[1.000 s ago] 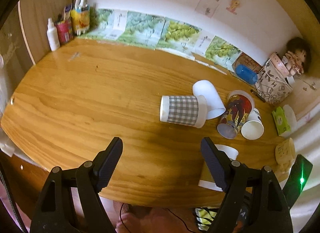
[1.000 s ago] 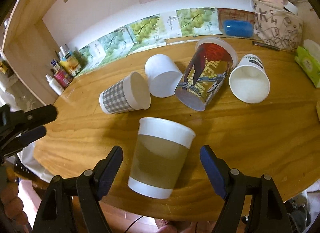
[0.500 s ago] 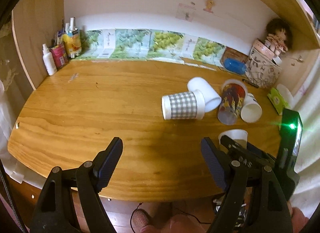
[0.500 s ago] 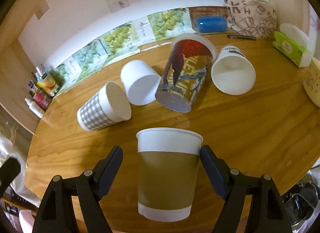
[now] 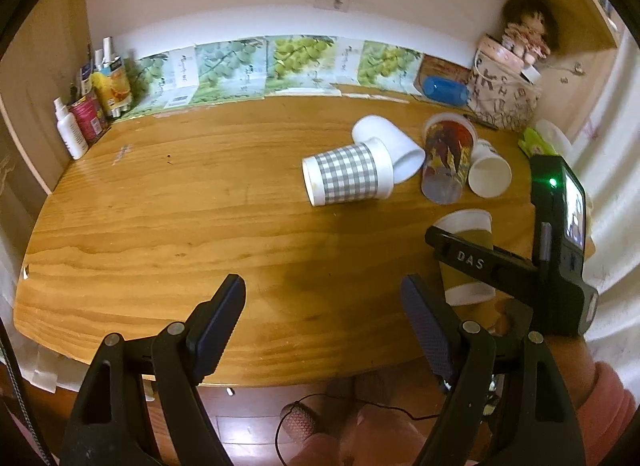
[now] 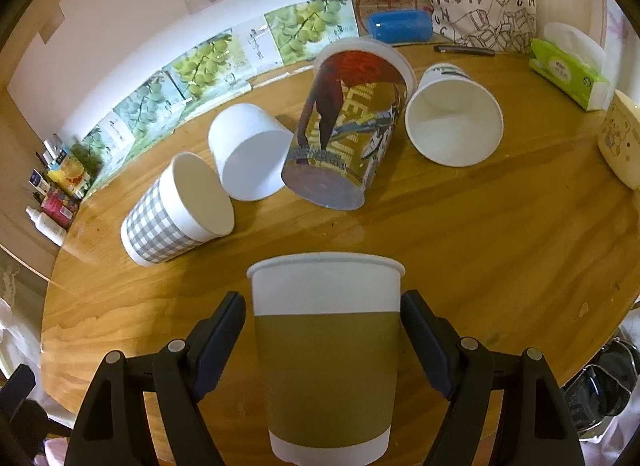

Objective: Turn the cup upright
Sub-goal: 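Close the right gripper around the brown-sleeved cup's body, then lift and rotate the cup with the right gripper until its opening faces up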

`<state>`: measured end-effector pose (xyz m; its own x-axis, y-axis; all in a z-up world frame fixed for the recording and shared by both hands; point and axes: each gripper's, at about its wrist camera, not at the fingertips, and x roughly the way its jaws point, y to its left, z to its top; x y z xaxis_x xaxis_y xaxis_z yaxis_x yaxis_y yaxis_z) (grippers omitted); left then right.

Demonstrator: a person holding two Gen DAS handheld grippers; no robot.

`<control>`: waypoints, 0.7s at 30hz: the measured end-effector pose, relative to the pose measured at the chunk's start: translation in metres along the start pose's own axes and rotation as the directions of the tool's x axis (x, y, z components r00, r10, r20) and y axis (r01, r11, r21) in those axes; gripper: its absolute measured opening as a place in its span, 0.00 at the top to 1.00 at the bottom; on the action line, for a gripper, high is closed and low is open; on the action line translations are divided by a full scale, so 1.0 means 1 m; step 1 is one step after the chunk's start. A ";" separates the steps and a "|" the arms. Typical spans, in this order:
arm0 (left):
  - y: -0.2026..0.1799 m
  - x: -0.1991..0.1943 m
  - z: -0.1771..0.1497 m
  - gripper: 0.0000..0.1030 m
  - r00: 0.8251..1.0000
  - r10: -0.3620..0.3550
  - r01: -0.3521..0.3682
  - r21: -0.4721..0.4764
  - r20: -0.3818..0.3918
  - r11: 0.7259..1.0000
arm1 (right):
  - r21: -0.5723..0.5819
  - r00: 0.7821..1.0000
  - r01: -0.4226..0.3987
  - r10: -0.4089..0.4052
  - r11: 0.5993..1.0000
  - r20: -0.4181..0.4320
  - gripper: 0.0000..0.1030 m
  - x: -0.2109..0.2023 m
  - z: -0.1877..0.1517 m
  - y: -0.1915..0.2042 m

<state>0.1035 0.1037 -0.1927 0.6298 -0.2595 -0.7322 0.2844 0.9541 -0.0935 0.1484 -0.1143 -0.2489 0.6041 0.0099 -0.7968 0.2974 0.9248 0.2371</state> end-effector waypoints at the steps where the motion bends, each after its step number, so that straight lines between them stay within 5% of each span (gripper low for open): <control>1: 0.000 0.001 0.000 0.19 1.000 -0.002 0.002 0.003 -0.004 1.000 | -0.004 1.000 0.005 -0.005 1.000 -0.011 0.22 0.002 -0.001 0.000; 21: 0.000 0.003 -0.004 0.19 0.998 -0.038 0.040 0.037 -0.046 0.999 | 0.015 1.000 -0.030 0.030 0.999 -0.004 0.34 0.000 0.008 0.003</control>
<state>0.1022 0.1036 -0.1975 0.5847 -0.2889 -0.7581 0.3361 0.9367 -0.0978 0.1552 -0.1144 -0.2434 0.6097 0.0392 -0.7916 0.2904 0.9183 0.2691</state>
